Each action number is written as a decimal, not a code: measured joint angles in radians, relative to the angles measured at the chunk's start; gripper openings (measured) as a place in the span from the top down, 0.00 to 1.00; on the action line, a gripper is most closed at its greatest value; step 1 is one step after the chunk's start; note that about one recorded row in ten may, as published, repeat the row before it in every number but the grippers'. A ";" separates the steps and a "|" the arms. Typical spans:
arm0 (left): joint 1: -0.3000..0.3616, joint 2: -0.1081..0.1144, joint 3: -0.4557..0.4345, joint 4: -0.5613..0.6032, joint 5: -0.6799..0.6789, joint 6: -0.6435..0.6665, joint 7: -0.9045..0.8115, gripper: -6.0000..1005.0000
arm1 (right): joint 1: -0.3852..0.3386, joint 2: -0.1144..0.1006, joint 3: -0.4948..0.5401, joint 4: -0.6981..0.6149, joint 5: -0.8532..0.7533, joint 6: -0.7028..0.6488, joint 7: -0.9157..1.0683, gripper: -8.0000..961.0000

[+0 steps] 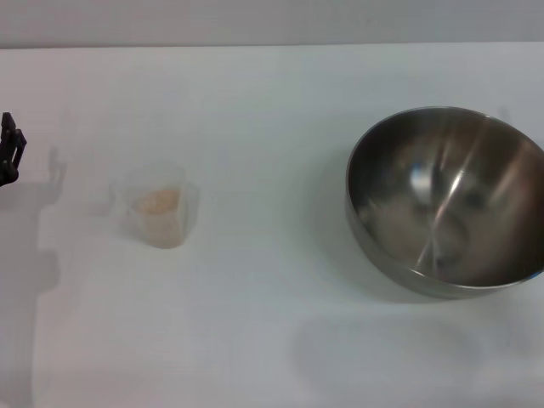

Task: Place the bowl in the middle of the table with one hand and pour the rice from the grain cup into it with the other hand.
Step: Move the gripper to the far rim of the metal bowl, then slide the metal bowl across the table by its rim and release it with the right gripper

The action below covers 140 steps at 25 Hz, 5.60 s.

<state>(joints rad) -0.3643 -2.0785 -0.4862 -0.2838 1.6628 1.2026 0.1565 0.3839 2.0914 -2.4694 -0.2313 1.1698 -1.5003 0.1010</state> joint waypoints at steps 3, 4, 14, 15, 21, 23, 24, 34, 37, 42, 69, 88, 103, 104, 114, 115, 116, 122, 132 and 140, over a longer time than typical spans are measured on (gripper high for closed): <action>0.003 0.000 0.000 0.000 0.000 0.000 0.000 0.19 | 0.003 -0.002 0.002 0.000 0.000 -0.011 -0.001 0.21; 0.004 0.000 0.000 0.000 0.000 0.000 0.000 0.19 | 0.003 -0.002 0.003 0.000 0.000 -0.017 -0.001 0.21; 0.006 0.000 0.000 0.005 0.000 -0.006 0.000 0.19 | 0.018 -0.009 0.007 -0.029 -0.061 -0.042 -0.001 0.21; 0.005 0.000 -0.001 0.006 0.000 -0.007 0.000 0.19 | 0.028 -0.012 0.007 -0.045 -0.068 -0.024 -0.001 0.21; 0.006 0.001 -0.005 0.009 0.000 -0.008 0.000 0.19 | 0.038 -0.035 0.008 -0.121 -0.097 0.059 -0.001 0.21; 0.007 0.001 -0.006 0.009 0.000 -0.008 0.000 0.19 | 0.037 -0.049 0.016 -0.162 -0.111 0.095 -0.012 0.21; 0.007 0.001 -0.006 0.009 0.000 -0.008 0.000 0.19 | 0.032 -0.057 0.028 -0.191 -0.125 0.115 -0.029 0.21; 0.007 0.003 -0.006 0.011 0.000 -0.008 0.000 0.19 | -0.224 -0.029 0.615 -0.856 -0.770 0.870 -0.171 0.21; 0.007 0.003 -0.007 0.011 0.000 -0.010 0.000 0.19 | -0.254 -0.016 0.691 -1.030 -0.840 1.122 -0.144 0.21; 0.006 0.003 -0.008 0.011 0.000 -0.011 0.000 0.19 | -0.241 -0.020 0.757 -1.204 -0.843 1.500 -0.100 0.21; 0.002 0.003 -0.005 0.011 0.000 -0.032 0.000 0.19 | 0.011 -0.027 1.450 -1.443 -0.647 3.027 -0.460 0.22; -0.003 0.003 -0.002 0.010 0.000 -0.032 0.000 0.19 | 0.046 -0.019 1.471 -1.199 -0.674 2.928 -0.542 0.22; -0.006 0.002 -0.006 0.011 0.000 -0.032 0.000 0.19 | 0.112 -0.020 1.471 -1.074 -0.677 2.900 -0.592 0.44; -0.007 0.003 -0.007 0.011 0.000 -0.032 0.000 0.19 | 0.114 -0.020 1.471 -1.074 -0.676 2.896 -0.598 0.47; -0.017 0.003 -0.009 0.013 -0.002 -0.033 0.000 0.19 | 0.135 -0.021 1.471 -1.048 -0.669 2.894 -0.626 0.85; -0.017 0.003 -0.009 0.013 -0.002 -0.033 0.000 0.19 | 0.138 -0.022 1.471 -1.044 -0.669 2.893 -0.628 0.87; -0.018 0.004 -0.010 0.014 -0.002 -0.033 0.000 0.19 | 0.140 -0.022 1.471 -1.041 -0.669 2.892 -0.631 0.89; -0.022 0.005 -0.011 0.015 -0.006 -0.034 0.000 0.19 | 0.135 -0.020 1.486 -1.045 -0.611 2.871 -0.672 0.96; -0.029 0.003 -0.011 0.022 -0.008 -0.034 0.000 0.19 | 0.100 -0.017 1.509 -1.011 -0.413 2.792 -0.764 0.97; -0.035 0.002 -0.011 0.021 -0.008 -0.034 0.000 0.19 | 0.093 -0.018 1.520 -0.916 -0.264 2.696 -0.844 0.97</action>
<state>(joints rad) -0.3992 -2.0770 -0.4970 -0.2628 1.6551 1.1689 0.1565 0.4765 2.0736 -0.9498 -1.1476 0.9062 1.1952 -0.7431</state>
